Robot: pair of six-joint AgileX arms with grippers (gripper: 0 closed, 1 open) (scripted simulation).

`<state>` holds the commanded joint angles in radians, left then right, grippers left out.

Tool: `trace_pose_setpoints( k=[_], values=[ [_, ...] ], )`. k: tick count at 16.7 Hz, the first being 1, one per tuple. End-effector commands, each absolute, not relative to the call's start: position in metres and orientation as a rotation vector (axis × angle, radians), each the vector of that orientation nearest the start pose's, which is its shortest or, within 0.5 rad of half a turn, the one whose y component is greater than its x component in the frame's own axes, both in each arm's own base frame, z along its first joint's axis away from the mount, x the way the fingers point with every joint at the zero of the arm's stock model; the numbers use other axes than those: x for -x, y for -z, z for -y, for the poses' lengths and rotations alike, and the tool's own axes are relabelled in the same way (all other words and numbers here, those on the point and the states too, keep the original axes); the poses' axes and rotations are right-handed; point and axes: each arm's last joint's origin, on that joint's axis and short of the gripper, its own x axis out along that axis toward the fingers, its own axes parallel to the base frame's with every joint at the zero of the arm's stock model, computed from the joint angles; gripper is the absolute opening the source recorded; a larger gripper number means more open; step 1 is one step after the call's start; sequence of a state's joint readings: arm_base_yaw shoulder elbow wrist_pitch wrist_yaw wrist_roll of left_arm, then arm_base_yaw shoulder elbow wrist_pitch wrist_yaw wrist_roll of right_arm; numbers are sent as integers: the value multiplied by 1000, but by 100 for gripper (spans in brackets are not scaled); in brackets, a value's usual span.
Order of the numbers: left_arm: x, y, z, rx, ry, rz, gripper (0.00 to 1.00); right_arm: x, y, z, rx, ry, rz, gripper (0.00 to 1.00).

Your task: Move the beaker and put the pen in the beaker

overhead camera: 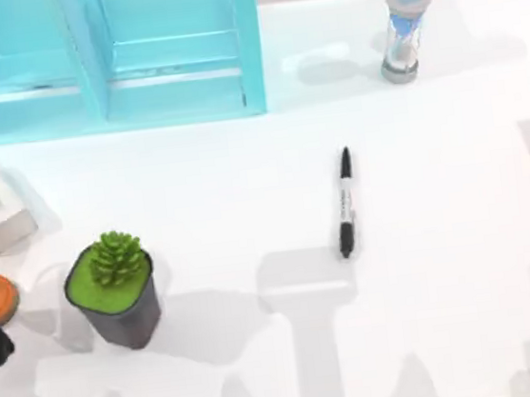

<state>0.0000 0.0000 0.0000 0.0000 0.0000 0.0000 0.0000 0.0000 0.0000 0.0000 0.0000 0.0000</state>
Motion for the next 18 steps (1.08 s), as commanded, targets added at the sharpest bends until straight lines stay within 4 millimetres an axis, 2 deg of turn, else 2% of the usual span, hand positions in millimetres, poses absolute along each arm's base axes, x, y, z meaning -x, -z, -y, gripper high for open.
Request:
trace_pose_setpoints(
  k=[3, 5, 7, 10, 14, 18],
  values=[
    [-106, -160, 1, 0, 0, 0, 100, -106, -162, 2, 3, 4, -10, 100],
    [-106, -160, 1, 0, 0, 0, 100, -106, -170, 3, 20, 21, -60, 100],
    [-106, -160, 1, 0, 0, 0, 100, -108, -186, 7, 45, 48, -144, 100],
    [-106, -160, 1, 0, 0, 0, 100, -119, -219, 14, 89, 94, -329, 100],
    [-106, -160, 1, 0, 0, 0, 100, -158, -267, 34, 131, 140, -651, 100],
    [-106, -160, 1, 0, 0, 0, 100, -217, -291, 70, 127, 140, -1001, 100]
  ],
)
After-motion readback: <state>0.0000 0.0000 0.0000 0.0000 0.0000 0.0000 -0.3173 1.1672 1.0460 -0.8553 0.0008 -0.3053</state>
